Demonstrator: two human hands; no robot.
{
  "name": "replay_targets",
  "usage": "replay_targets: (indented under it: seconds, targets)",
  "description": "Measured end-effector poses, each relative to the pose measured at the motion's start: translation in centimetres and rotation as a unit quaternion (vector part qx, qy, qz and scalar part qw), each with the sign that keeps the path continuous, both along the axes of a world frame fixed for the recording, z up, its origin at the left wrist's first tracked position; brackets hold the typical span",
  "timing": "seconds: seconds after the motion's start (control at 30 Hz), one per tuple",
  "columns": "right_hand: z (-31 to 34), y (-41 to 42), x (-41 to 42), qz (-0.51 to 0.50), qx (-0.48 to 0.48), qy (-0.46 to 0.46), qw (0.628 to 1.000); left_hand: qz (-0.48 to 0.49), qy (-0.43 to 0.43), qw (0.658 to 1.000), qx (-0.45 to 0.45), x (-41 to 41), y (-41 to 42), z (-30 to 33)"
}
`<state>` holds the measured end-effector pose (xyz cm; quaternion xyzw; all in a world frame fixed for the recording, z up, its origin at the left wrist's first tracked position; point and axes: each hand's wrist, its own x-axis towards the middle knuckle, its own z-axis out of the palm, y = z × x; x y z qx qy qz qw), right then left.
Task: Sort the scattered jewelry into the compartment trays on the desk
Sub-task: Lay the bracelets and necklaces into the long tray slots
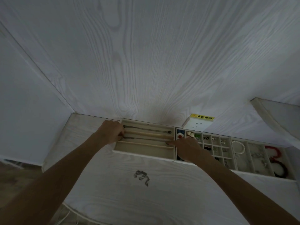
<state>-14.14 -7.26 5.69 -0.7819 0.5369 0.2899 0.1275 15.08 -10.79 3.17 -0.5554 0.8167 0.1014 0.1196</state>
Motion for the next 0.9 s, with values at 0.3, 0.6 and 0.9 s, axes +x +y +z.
replay_targets:
  seconds: [0.3,0.6,0.9]
  targets:
    - [0.3,0.3,-0.3,-0.009,-0.004,-0.048,0.999,0.012,-0.029,0.999,-0.016,-0.4,0.0,0.3]
    - [-0.1,0.4,-1.1,-0.095,-0.017,-0.15,0.984,0.002,-0.028,1.0,-0.003,-0.1,0.7,0.8]
    - [-0.7,0.8,-0.5,-0.062,-0.054,-0.08,0.993,-0.035,-0.13,0.989,0.067,-0.4,2.1,1.7]
